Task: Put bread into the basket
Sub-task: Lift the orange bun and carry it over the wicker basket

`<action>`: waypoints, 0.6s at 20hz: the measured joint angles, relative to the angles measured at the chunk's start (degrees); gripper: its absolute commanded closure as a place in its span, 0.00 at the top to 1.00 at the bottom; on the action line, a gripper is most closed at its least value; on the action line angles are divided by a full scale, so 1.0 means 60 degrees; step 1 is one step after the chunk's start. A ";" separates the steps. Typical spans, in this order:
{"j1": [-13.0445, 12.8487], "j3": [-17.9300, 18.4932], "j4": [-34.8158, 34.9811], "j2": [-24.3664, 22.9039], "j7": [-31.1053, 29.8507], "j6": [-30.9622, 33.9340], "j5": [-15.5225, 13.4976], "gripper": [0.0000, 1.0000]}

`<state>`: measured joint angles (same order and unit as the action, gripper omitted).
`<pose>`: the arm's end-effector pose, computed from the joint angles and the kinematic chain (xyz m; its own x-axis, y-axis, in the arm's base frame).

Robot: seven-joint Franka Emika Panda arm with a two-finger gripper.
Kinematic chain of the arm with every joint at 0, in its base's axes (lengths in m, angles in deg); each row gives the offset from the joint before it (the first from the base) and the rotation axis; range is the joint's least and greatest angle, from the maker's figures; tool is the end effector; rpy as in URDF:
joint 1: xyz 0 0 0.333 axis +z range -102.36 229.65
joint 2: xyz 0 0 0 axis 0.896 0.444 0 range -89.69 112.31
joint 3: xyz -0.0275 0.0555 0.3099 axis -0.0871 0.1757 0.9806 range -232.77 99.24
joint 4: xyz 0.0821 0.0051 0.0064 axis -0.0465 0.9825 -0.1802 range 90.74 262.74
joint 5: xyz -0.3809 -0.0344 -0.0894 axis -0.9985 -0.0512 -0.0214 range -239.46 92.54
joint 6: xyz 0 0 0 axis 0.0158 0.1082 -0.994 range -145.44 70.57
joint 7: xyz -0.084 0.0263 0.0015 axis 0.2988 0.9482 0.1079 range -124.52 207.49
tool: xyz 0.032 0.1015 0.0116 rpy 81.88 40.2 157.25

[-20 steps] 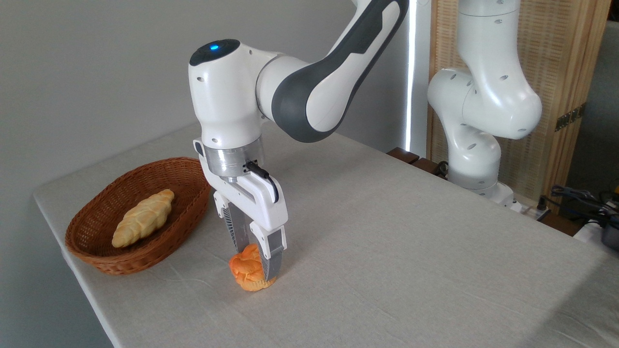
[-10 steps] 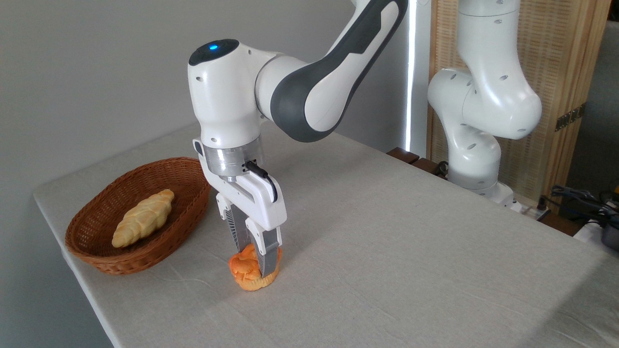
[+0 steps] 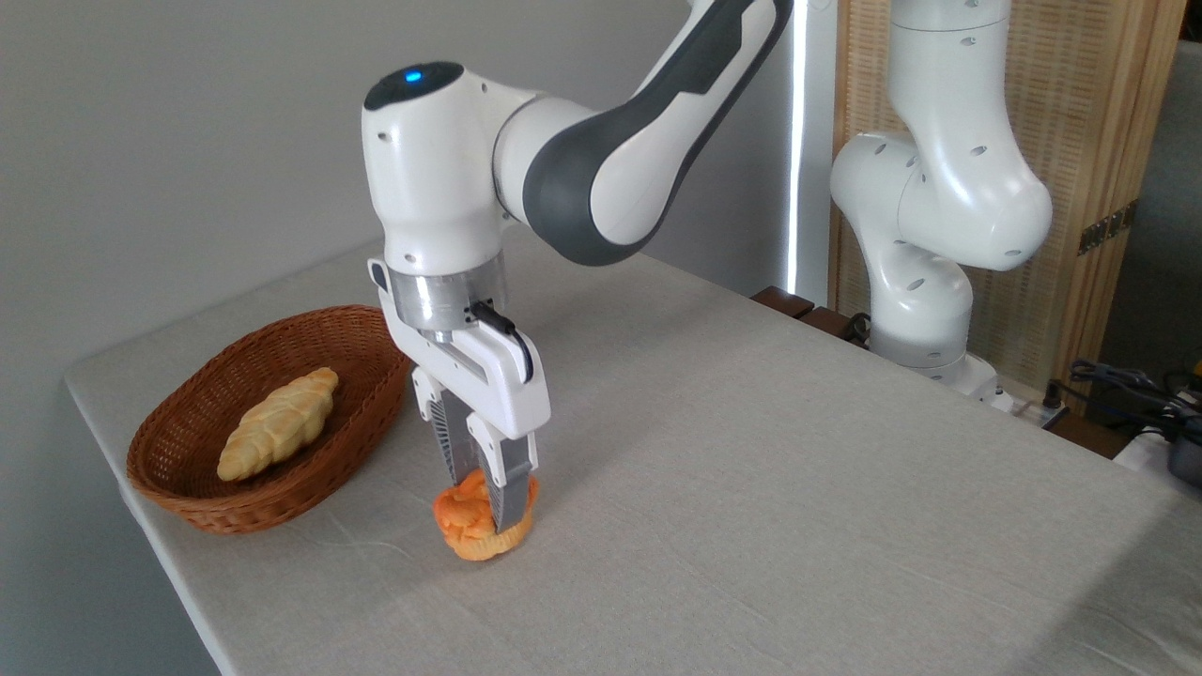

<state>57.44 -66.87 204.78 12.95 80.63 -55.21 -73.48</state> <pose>0.5597 -0.0618 0.4293 0.6986 -0.7122 0.0690 -0.7101 -0.7019 -0.0557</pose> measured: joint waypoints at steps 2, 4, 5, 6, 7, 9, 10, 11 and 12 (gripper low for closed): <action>0.0000 0.0000 -0.0140 -0.0093 -0.0011 -0.0004 -0.0290 0.60; -0.0007 -0.0015 -0.0324 -0.0164 -0.0019 -0.0006 -0.0649 0.61; -0.0022 -0.0069 -0.0390 -0.0181 -0.0075 -0.0006 -0.0796 0.70; -0.0040 -0.0182 -0.0425 -0.0183 -0.0261 -0.0006 -0.0892 0.74; -0.0060 -0.0330 -0.0441 -0.0180 -0.0497 -0.0006 -0.0954 0.72; -0.0110 -0.0622 -0.0536 -0.0172 -0.0954 -0.0026 -0.1219 0.71; -0.0131 -0.0747 -0.0628 -0.0172 -0.1149 -0.0039 -0.1422 0.71; -0.0144 -0.0853 -0.0746 -0.0170 -0.1361 -0.0048 -0.1654 0.71; -0.0152 -0.0946 -0.0884 -0.0166 -0.1565 -0.0054 -0.1878 0.71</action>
<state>56.53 -72.55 199.48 11.96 71.24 -55.53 -84.74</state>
